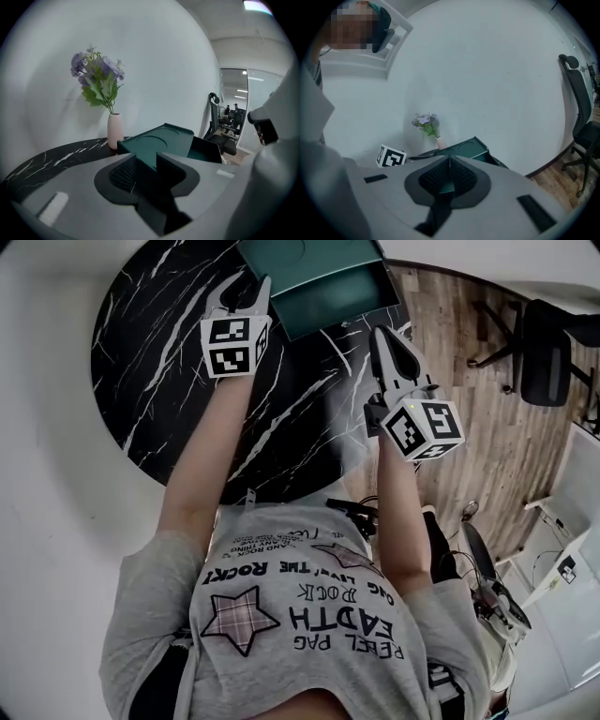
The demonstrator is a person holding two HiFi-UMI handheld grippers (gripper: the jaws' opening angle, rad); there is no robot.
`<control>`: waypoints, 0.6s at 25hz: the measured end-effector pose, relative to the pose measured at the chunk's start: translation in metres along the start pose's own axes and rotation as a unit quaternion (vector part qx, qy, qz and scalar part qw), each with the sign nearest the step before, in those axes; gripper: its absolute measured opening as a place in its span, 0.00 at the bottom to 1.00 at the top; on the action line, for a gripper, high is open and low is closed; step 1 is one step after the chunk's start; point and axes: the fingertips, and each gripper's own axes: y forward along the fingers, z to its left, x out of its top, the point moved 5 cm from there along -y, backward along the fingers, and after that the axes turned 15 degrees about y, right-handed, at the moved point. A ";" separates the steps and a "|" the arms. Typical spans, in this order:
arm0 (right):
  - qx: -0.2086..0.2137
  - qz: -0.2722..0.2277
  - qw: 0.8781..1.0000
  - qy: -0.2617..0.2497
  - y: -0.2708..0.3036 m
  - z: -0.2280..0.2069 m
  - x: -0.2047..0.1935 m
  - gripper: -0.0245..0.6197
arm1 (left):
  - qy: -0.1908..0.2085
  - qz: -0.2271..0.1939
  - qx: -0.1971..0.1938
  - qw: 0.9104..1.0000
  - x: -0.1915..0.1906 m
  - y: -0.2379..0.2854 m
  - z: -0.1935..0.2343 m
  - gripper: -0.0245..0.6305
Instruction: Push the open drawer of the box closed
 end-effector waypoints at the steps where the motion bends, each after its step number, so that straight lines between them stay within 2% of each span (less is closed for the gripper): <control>1: 0.001 -0.001 1.000 0.002 0.000 0.000 0.000 0.06 | -0.007 0.003 0.004 1.000 -0.001 0.002 0.002 0.23; 4: 0.015 -0.010 1.000 0.015 -0.002 0.003 0.000 0.06 | -0.029 0.013 -0.004 0.999 -0.001 0.006 0.003 0.23; 7: 0.019 -0.011 1.000 0.016 -0.002 0.004 0.000 0.06 | -0.036 0.027 -0.005 0.999 0.001 0.009 0.003 0.23; 15: -0.016 0.038 0.999 -0.009 0.004 -0.006 -0.019 0.06 | -0.030 0.028 0.023 0.999 0.000 0.009 0.001 0.23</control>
